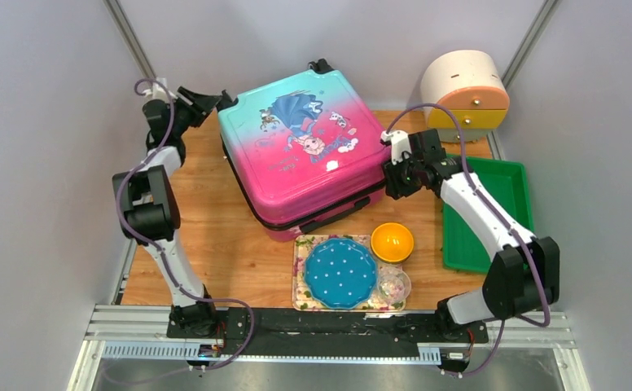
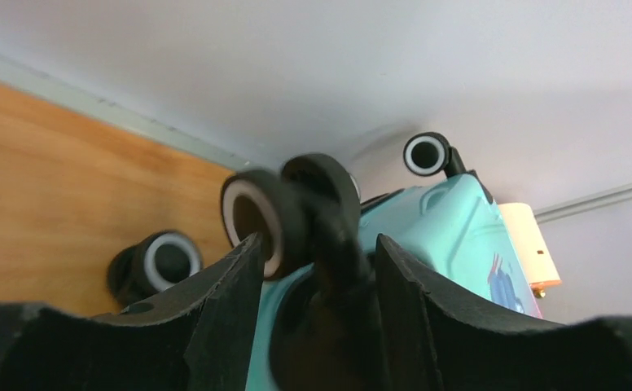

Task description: Open, take out, and arrange the luggage

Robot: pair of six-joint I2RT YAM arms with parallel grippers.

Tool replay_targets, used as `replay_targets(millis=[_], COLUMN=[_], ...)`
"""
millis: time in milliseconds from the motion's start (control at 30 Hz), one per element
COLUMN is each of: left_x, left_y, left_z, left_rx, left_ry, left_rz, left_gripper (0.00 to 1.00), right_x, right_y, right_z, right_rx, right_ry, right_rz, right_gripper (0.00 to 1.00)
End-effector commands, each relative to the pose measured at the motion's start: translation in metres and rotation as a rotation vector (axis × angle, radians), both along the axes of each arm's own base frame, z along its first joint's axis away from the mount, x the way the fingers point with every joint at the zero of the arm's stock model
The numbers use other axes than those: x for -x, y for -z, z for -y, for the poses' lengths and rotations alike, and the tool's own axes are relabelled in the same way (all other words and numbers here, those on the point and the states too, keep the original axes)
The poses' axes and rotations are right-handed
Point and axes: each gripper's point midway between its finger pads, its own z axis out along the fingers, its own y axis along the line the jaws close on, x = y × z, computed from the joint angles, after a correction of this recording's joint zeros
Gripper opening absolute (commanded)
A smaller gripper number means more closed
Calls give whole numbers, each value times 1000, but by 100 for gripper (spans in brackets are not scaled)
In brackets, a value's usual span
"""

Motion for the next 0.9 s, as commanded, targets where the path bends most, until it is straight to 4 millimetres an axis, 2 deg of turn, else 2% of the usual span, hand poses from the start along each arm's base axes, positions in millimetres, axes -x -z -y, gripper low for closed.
replay_targets(millis=[0,33,67,100,133,167,200,233,267,300,333,367,433,467,533,600,667,700,733,767,800,833,867], left_x=[52,60,72,85,93,104,116,123,132,141,147,153,160,163,166,170,170,165,162,154,150,147,143], left_y=[-23,-20,-32,-13,-11,-21,-2,1,-4,11,12,11,20,20,19,15,7,-2,0,-12,-17,-22,-32], left_z=[-38,-41,-41,-42,-40,-37,-34,-32,-29,-27,-26,-24,-22,-21,-19,-17,-19,-22,-26,-31,-39,-42,-45], left_rx=[-71,-70,-79,-74,-78,-90,-93,-102,-127,-127,-138,-161,-163,-179,-200,-238,-280,-296,-295,-306,-311,-311,-305], left_ry=[-55,-70,-82,-91,-91,-93,-92,-92,-92,-91,-89,-85,-84,-77,-64,-45,-38,-48,-60,-81,-118,-135,-149], left_rz=[97,92,120,80,79,103,69,67,86,55,55,57,23,21,27,54,96,113,78,90,91,93,109], left_gripper=[0,0,0,0,0,0,0,0,0,0,0,22,42,59,68,71,71,71,71,72,73,74,75], right_x=[-31,-41,-48,-56,-64,-76,-86,-95,-105,-116,-125,-133,-155,-163,-180,-187,-189,-184,-179,-171,-159,-143,-133], right_y=[-18,-19,-20,-22,-15,-23,-27,-18,-24,-26,-16,-15,-13,-14,-22,-32,-37,-45,-45,-46,-60,-49,-49], right_z=[-32,-40,-46,-51,-59,-63,-70,-73,-75,-78,-77,-76,-77,-78,-75,-72,-61,-56,-49,-47,-44,-44,-46], right_rx=[-69,-81,-88,-97,-103,-114,-122,-114,-116,-120,-98,-89,-71,-61,-62,-74,-78,-91,-102,-112,-129,-143,-163], right_ry=[-94,-110,-116,-118,-119,-116,-117,-108,-104,-101,-83,-68,-46,-43,-22,-7,21,43,56,56,59,60,50], right_rz=[69,75,83,97,82,107,137,130,159,184,179,191,219,232,260,279,284,278,256,238,241,192,173], right_gripper=[37,36,36,36,36,36,36,36,37,37,38,38,38,39,39,40,40,40,41,41,42,43,43])
